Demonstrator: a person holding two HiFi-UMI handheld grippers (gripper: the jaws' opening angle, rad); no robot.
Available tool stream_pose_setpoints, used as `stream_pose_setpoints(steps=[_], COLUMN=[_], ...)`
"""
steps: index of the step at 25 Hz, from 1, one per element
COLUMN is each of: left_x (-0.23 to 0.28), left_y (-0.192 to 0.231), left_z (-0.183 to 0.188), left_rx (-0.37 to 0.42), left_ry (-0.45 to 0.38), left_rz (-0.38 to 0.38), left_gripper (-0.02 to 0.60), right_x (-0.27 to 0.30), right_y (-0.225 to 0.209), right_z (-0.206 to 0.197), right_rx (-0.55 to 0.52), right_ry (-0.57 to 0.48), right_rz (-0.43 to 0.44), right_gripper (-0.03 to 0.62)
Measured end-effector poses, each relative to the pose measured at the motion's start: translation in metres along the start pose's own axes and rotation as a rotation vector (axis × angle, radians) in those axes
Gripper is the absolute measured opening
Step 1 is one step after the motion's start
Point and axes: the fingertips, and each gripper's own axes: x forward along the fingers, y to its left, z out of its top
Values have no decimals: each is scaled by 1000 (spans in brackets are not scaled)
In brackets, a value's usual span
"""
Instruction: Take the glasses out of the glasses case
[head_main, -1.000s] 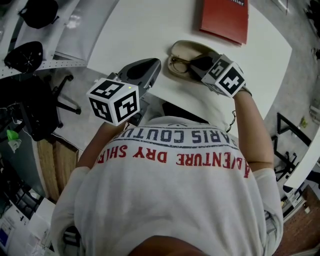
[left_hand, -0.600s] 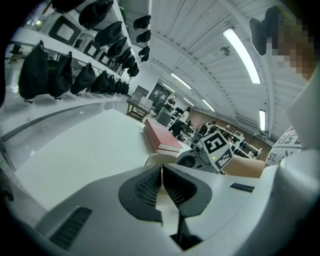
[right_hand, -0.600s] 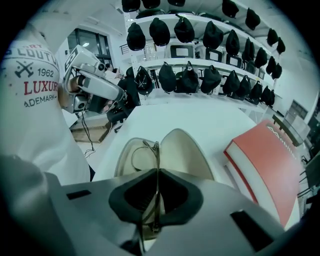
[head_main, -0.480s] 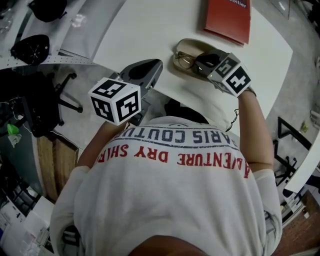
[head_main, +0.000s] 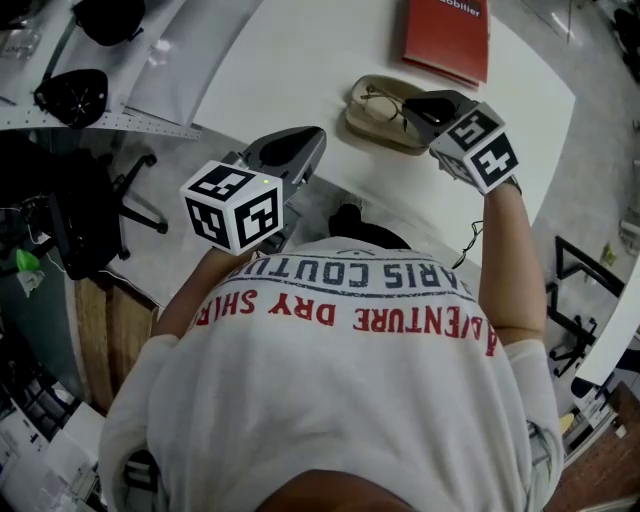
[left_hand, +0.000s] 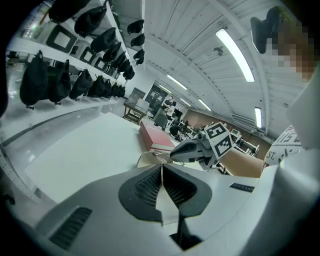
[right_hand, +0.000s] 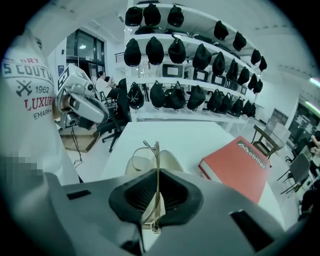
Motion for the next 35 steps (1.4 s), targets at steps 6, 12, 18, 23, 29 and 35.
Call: stream_pose_setpoints(steps=[6, 12, 18, 23, 29, 35], left_x=[-7, -16, -28, -40, -56, -65], left_y=[-17, -44, -70, -90, -106, -112], left_z=[-7, -8, -11, -12, -12, -13], left_rx=[7, 43, 75, 103, 128, 134], left_ry=[-2, -15, -30, -45, -66, -80], left_rz=[-27, -62, -109, -149, -183, -205], left_gripper=[31, 31, 31, 31, 31, 31], right_x=[-43, -92, -138, -167, -177, -192], right_y=[4, 33, 72, 100, 130, 152], right_z=[16, 30, 37, 38, 28, 35], right_rx=[92, 198, 314, 370, 433, 479], right_ry=[-137, -312, -502, -615, -692, -792], right_rz=[-67, -102, -94, -141, -147, -139], right_gripper=[32, 32, 32, 32, 32, 32])
